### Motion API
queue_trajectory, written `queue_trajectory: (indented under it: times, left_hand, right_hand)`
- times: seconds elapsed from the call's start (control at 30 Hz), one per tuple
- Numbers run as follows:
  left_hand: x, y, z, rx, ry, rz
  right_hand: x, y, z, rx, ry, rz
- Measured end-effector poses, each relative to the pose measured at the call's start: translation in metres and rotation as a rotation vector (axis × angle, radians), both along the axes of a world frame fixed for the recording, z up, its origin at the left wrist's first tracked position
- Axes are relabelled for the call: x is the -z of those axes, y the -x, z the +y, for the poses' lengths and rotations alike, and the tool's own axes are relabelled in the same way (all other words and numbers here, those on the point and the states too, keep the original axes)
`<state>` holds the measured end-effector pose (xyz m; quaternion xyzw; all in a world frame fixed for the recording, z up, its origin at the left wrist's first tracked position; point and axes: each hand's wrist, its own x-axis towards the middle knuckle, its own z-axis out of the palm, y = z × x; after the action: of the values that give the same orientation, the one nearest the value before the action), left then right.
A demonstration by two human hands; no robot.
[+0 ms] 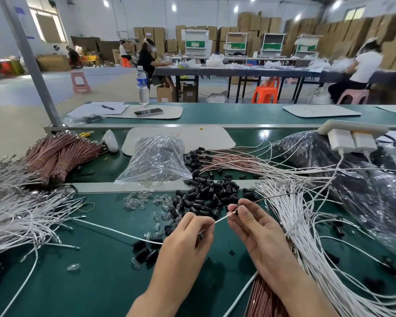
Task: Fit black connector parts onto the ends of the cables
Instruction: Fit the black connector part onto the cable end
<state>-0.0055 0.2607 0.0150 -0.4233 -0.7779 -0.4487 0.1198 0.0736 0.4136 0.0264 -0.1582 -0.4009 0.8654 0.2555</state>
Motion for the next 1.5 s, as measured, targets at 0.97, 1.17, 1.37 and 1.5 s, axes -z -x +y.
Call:
queue_trajectory:
  times: [0.97,1.17,1.37,1.5]
  left_hand:
    - [0.0,0.0,0.0,-0.039,-0.078,0.07]
    - [0.001,0.0,-0.001,-0.027,-0.088,0.063]
    - [0.002,0.0,0.0,-0.011,-0.083,0.08]
    - [0.001,0.0,0.0,-0.008,-0.06,0.095]
  right_hand:
    - [0.004,0.003,-0.007,0.025,-0.195,-0.112]
    - [0.001,0.002,-0.01,-0.018,-0.185,-0.137]
    - [-0.001,0.002,-0.008,-0.064,-0.114,-0.114]
    - [0.001,0.002,-0.009,-0.083,-0.142,-0.13]
